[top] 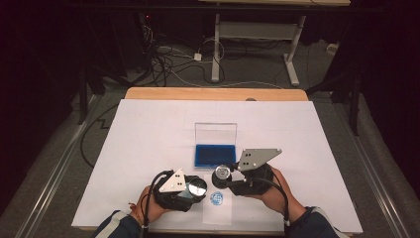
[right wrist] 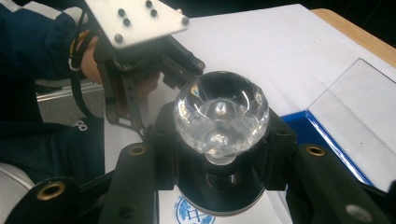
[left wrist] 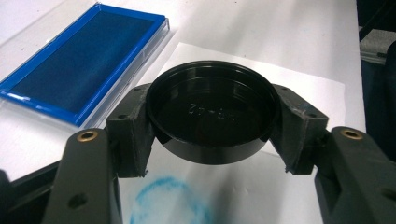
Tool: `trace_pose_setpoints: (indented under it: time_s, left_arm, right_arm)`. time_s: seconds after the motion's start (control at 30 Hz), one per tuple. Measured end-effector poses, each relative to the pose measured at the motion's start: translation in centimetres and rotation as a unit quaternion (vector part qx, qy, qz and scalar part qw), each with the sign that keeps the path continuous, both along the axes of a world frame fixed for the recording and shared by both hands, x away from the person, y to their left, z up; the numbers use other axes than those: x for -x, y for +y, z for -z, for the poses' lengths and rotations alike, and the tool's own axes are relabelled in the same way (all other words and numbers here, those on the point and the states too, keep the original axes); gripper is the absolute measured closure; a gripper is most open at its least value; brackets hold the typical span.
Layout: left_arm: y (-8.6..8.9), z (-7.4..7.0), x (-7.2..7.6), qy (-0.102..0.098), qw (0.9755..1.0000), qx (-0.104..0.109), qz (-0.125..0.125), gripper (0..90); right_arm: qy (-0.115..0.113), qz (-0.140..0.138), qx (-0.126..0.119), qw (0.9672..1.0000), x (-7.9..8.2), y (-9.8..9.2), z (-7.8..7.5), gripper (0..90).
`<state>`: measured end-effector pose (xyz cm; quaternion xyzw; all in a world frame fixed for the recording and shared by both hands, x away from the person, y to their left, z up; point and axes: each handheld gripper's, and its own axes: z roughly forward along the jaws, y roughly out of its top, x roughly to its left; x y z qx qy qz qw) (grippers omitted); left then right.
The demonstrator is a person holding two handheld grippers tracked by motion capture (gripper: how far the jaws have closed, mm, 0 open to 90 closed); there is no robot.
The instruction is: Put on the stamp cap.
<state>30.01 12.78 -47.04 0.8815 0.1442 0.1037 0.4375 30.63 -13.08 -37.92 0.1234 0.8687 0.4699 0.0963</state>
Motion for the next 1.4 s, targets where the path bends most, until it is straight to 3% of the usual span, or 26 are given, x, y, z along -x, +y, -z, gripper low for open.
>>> trace_pose_setpoints:
  time_s: [0.5, 1.4]
  left_arm:
    - [-2.4, -0.6, -0.5, -0.002, 0.9993, 0.033, 0.017, 36.5]
    - [-2.8, -1.5, 0.3, -0.024, 0.9982, 0.052, 0.018, 36.5]
  right_arm:
    - [0.009, -0.006, -0.007, 0.9999, -0.3, 1.3, 0.4, 58.8]
    - [0.022, -0.019, 0.000, 0.9996, -0.3, 2.1, 1.5, 58.8]
